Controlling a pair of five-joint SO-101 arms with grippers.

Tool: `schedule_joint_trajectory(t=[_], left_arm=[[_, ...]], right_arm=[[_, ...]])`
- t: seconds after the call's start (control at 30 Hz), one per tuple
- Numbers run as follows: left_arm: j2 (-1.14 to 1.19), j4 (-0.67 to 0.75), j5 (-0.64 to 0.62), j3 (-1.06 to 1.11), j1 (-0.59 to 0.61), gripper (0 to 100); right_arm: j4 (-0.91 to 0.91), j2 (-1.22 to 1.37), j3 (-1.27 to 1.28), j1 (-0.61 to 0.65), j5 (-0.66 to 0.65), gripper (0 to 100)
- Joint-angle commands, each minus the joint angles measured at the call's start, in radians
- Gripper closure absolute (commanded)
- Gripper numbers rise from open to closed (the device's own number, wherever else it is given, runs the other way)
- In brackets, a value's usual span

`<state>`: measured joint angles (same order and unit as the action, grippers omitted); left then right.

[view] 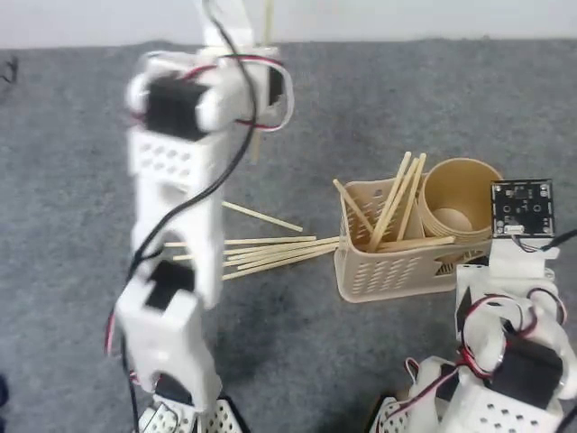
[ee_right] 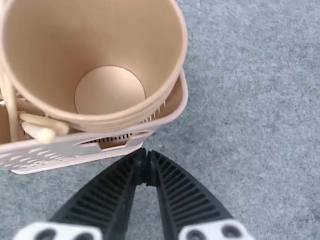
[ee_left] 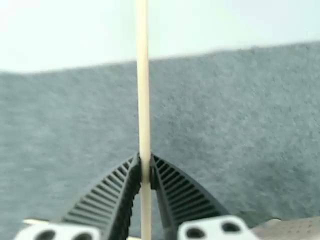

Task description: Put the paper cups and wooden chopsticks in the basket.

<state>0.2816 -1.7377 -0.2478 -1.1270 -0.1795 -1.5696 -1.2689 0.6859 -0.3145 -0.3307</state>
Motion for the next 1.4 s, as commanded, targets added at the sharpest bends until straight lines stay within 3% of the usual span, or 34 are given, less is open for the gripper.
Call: schedule_joint_trajectory(t=[0.0, 0.23, 0.5, 0.67, 0.77, 0.9, 1.0, 1.17, 1.37], left_arm=[[-0.292, -0.020, 0.032, 0.099, 0.026, 99], [-0.647, 0.038, 0.011, 0.550, -0.080, 99], [-1.092, 0.377, 0.014, 1.136, -0.137, 99], [-1.333, 0.736, 0.037, 1.550, -0.170, 99], [-1.369, 0.842, 0.057, 1.699, -0.199, 99], [-1.363, 0.861, 0.060, 1.722, -0.319, 99], [-1.326, 0.956, 0.060, 1.748, -0.407, 99], [-1.220, 1.237, 0.060, 1.886, -0.486, 99], [-1.137, 1.631, 0.060, 2.066, -0.499, 99]], right_arm=[[0.015, 0.002, -0.003, 0.001, -0.011, 99.1], [0.015, 0.002, -0.003, 0.001, -0.011, 99.1], [0.018, 0.002, -0.003, 0.001, -0.011, 99.1], [0.033, 0.002, 0.000, 0.001, -0.011, 99.1], [0.045, 0.002, 0.009, -0.001, -0.011, 99.1], [0.081, 0.002, 0.038, -0.004, -0.011, 99.1], [0.088, -0.004, 0.023, -0.071, -0.003, 99.1], [0.096, -0.153, -0.014, -0.205, 0.029, 99.1], [0.110, -0.389, 0.025, -0.213, 0.035, 99.1]])
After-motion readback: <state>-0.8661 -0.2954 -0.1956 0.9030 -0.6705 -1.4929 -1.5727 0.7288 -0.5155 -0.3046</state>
